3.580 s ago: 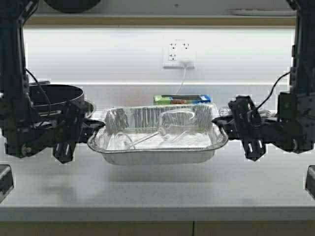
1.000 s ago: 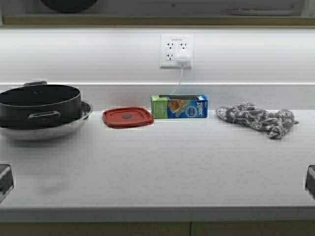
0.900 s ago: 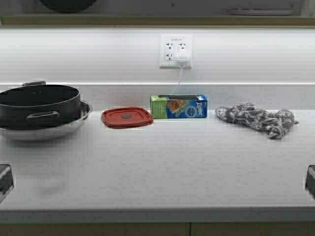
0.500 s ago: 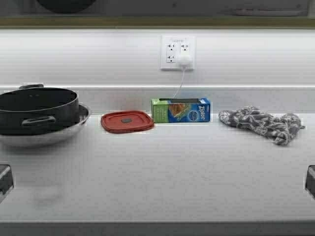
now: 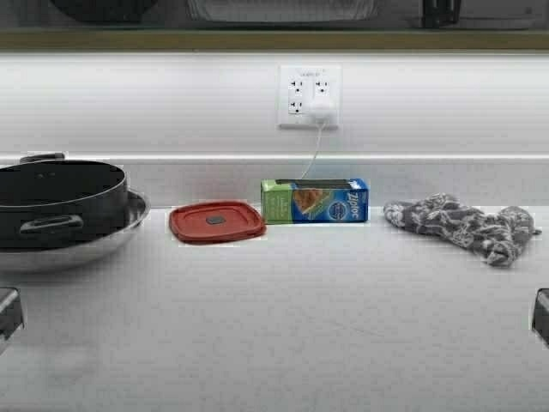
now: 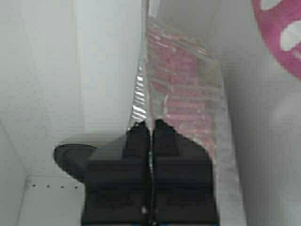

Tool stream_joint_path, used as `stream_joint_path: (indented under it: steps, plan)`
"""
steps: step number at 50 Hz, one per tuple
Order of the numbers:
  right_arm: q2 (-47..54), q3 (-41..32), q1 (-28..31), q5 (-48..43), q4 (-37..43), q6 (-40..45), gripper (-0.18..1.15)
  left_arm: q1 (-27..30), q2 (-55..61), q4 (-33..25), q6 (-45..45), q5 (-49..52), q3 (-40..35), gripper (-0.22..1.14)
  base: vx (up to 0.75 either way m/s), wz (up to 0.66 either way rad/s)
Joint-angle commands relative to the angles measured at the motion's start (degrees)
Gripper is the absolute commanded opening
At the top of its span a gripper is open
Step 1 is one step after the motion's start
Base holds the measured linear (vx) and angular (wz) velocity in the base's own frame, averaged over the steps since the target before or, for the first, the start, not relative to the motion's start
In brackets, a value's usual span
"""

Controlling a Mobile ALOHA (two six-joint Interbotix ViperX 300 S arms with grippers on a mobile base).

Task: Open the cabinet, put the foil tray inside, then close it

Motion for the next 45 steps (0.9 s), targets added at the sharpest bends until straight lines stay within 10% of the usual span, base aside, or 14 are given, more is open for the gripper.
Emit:
stream_joint_path:
  steps: [1, 16, 45]
  plan:
    - [-1.4, -0.1, -0.7, -1.0, 0.4, -0.4, 0.12, -0.3, -0.8, -1.8, 0.4, -1.8, 0.4, 0.09, 0.06, -0.01]
    - [-2.2, -1.1, -1.3, -2.3, 1.7, -3.7, 1.0, -0.3, -1.0, -9.6, 4.4, -2.0, 1.5, 1.01, 0.02, -0.01]
    - [-7.5, -0.7, -5.5, -3.1, 0.8, -9.7, 0.91, 2.7, -4.9, -11.9, 5.6, -6.2, 3.3, 0.98, 0.0, 0.0]
